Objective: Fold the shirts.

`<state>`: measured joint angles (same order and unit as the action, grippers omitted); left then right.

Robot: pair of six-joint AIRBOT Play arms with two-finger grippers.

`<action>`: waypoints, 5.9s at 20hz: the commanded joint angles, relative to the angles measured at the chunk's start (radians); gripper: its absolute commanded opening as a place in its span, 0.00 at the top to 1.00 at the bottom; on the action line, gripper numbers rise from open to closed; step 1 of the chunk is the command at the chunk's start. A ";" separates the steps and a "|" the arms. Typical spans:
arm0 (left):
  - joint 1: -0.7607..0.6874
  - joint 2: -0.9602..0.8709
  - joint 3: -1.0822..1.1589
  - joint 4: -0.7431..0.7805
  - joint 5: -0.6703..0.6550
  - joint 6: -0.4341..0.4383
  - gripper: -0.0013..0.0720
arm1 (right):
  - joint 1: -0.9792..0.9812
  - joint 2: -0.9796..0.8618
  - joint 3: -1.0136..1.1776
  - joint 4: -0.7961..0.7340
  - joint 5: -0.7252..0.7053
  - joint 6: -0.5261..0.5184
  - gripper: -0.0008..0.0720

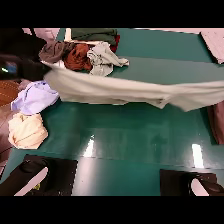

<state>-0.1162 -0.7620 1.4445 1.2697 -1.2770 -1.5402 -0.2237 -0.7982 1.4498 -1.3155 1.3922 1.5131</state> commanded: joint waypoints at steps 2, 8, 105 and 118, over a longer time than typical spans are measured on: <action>0.000 0.009 0.314 -0.127 -0.044 -0.031 0.95 | -0.002 -0.073 0.502 -0.048 0.080 0.015 0.95; 0.000 -0.006 0.520 -0.093 -0.004 -0.029 0.95 | -0.002 -0.284 0.985 -0.034 0.054 0.015 0.95; 0.355 -0.491 -0.532 -0.439 -0.019 0.235 0.95 | -0.087 -0.377 -0.782 0.268 -0.110 -0.055 0.95; 0.362 -0.122 -0.587 -0.275 -0.034 0.126 0.95 | -0.003 0.085 -0.507 0.003 0.072 0.103 0.95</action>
<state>0.2485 -0.9230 0.8841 0.9752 -1.3582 -1.3876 -0.2768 -0.7536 0.8753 -1.2625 1.4956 1.5768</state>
